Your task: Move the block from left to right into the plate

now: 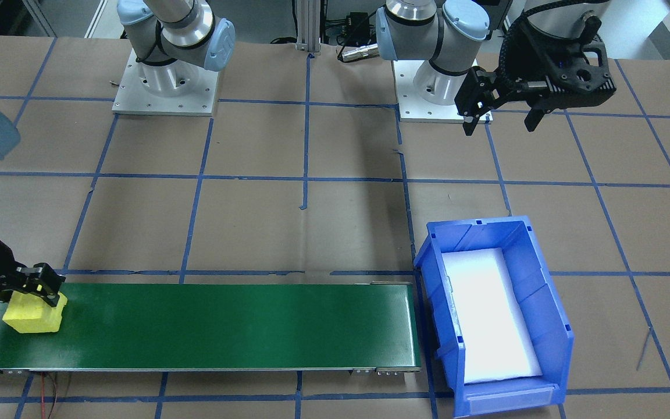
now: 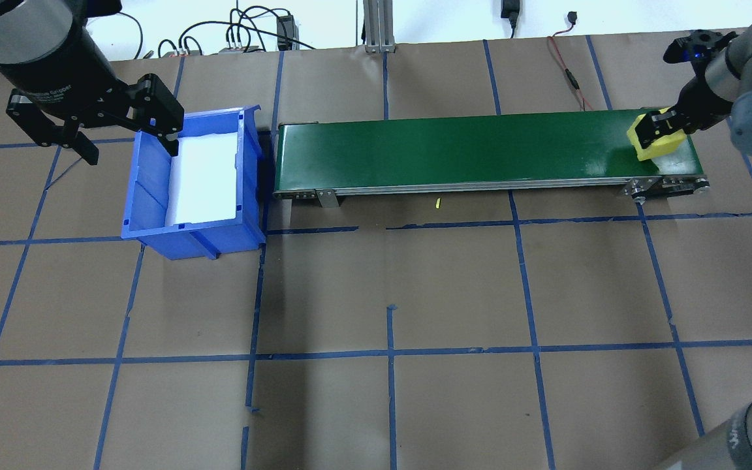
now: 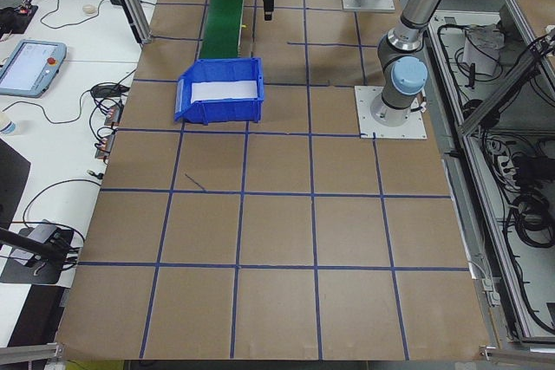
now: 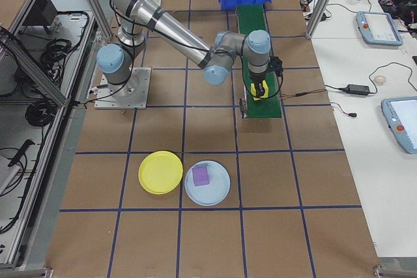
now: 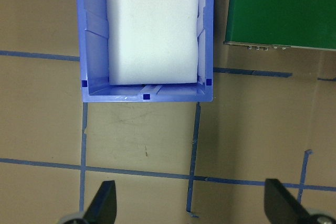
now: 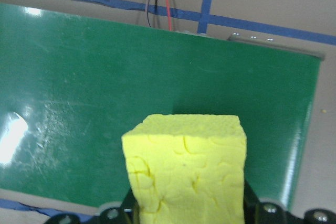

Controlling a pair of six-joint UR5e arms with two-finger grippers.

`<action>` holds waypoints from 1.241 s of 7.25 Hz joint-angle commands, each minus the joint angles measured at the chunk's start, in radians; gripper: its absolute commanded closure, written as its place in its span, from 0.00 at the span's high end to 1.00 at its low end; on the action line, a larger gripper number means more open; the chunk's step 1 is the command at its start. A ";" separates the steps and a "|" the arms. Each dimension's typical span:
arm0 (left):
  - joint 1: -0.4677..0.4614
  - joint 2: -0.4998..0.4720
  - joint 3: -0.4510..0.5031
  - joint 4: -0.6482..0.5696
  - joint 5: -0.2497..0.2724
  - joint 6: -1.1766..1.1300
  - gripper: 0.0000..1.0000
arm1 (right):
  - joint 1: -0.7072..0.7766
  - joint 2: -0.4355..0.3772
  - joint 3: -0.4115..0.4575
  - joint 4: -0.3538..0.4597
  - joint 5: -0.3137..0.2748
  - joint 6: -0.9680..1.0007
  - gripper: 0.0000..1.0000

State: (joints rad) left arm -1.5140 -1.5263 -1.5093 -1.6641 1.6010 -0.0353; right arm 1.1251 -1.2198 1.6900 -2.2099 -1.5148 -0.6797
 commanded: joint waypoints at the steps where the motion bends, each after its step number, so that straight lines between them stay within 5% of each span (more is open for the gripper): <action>1: 0.000 0.000 0.000 0.000 -0.001 0.000 1.00 | -0.231 -0.123 0.016 0.050 -0.090 -0.382 0.40; 2: 0.000 0.002 0.001 0.001 -0.001 0.000 1.00 | -0.392 -0.150 0.040 0.121 -0.087 -0.506 0.38; 6: 0.000 0.000 0.001 0.003 -0.003 0.000 1.00 | -0.842 -0.156 0.241 0.124 -0.074 -0.786 0.30; 9: 0.000 0.000 0.001 0.004 -0.003 0.000 1.00 | -0.897 -0.155 0.303 0.116 -0.076 -0.781 0.30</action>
State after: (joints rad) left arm -1.5140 -1.5262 -1.5089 -1.6600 1.5984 -0.0353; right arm 0.2474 -1.3752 1.9759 -2.0931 -1.5903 -1.4590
